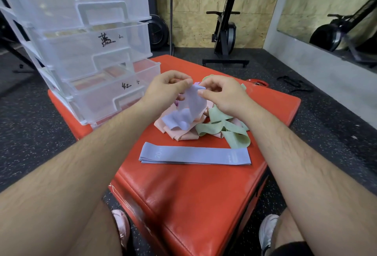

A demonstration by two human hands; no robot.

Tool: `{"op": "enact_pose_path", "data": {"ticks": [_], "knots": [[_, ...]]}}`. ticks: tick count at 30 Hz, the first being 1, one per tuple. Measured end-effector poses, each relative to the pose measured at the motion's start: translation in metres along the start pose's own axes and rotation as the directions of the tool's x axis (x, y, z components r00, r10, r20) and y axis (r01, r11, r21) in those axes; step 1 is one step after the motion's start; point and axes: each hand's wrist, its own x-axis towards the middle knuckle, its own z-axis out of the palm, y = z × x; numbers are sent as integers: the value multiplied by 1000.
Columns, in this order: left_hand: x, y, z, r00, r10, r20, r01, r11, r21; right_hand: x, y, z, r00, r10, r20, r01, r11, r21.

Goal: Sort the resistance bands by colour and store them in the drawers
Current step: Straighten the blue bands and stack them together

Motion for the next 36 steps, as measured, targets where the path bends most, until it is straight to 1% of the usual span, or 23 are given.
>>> {"op": "enact_pose_path", "data": {"ticks": [1, 3, 4, 5, 7, 10, 12, 14, 16, 18, 20, 22, 23, 25, 27, 30, 32, 34, 36], "knots": [[-2, 2, 0, 999, 53, 8, -54, 993, 104, 0, -1, 1, 1000, -6, -3, 6, 1000, 5], [-5, 4, -2, 985, 171, 37, -174, 933, 314, -2, -4, 2, 1000, -20, -9, 20, 999, 29], [-6, 5, -3, 977, 207, 59, -214, 907, 363, -3, -5, 3, 999, -33, -19, 34, 999, 36], [-6, 5, -4, 971, 225, 74, -237, 899, 368, -3, -5, 4, 999, -45, -30, 46, 998, 37], [-8, 7, -5, 966, 247, 72, -257, 910, 326, -3, -5, 6, 998, -49, -29, 51, 997, 62], [-6, 8, -6, 957, 288, 22, -282, 919, 276, -3, -4, 12, 999, 12, 44, -18, 990, 142], [-4, 7, -7, 958, 288, 15, -282, 924, 257, -4, -7, 16, 998, -8, 62, 0, 990, 140], [-2, 7, -10, 961, 273, 35, -270, 910, 316, -5, -11, 20, 998, -49, 38, 42, 986, 160], [-3, 7, -13, 961, 274, 22, -263, 892, 367, -4, -13, 22, 996, -82, 44, 73, 981, 179], [-5, 9, -16, 965, 262, -30, -240, 919, 312, -4, -15, 23, 992, -92, 87, 79, 986, 144], [-7, 9, -19, 965, 250, -77, -227, 946, 229, -5, -14, 21, 986, -65, 153, 46, 991, 126], [-8, 10, -25, 969, 215, -123, -199, 971, 135, -5, -7, 18, 975, -4, 224, -14, 997, 78], [-7, 9, -29, 972, 180, -150, -169, 982, 81, -7, -3, 17, 966, 23, 256, -31, 999, 27], [-7, 7, -38, 976, 109, -191, -114, 993, -17, -11, 5, 13, 953, 57, 298, -35, 996, -77], [-6, 2, -47, 976, 47, -211, -62, 996, -65, -16, 9, 6, 942, 95, 322, -53, 989, -135], [-7, -14, -63, 968, -53, -247, 36, 997, -74, -26, 9, -12, 939, 146, 311, -84, 975, -204], [-7, -24, -73, 960, -114, -255, 107, 993, -42, -32, 13, -26, 936, 177, 303, -88, 954, -286], [-10, -35, -83, 947, -191, -258, 195, 981, -9, -39, 22, -40, 926, 232, 298, -122, 931, -345], [-16, -46, -91, 919, -279, -278, 293, 956, 10, -46, 34, -52, 911, 295, 287, -201, 928, -315]]}}
